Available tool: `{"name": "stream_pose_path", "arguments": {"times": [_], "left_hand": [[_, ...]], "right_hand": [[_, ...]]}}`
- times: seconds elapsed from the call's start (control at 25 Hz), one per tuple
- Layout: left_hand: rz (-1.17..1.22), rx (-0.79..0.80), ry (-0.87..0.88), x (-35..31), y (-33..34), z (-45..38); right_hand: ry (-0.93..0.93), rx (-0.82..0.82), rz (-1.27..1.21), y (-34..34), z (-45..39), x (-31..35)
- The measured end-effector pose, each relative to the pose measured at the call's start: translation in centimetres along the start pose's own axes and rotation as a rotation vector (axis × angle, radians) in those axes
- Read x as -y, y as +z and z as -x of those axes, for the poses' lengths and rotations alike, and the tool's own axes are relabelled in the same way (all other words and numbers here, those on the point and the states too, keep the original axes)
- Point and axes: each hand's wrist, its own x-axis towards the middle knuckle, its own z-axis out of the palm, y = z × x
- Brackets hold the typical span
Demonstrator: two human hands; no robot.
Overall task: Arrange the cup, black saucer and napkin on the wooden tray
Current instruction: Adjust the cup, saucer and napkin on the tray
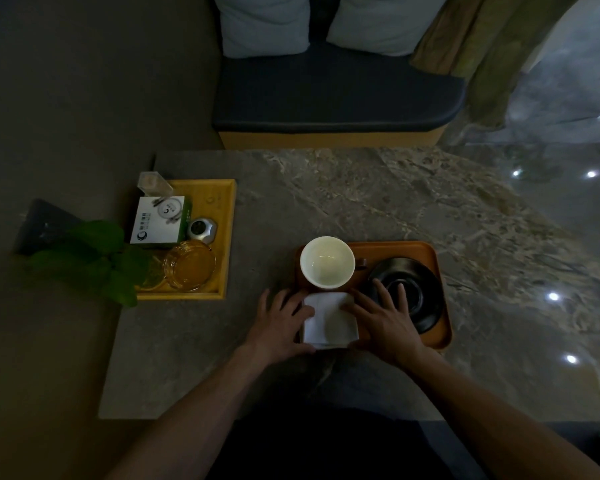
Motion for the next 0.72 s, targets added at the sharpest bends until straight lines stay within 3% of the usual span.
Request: {"name": "stream_pose_path", "arguments": {"times": [0.72], "left_hand": [[0.047, 0.067, -0.035, -0.66, -0.51, -0.02]], "right_hand": [[0.011, 0.019, 0.013, -0.35, -0.04, -0.15]]}}
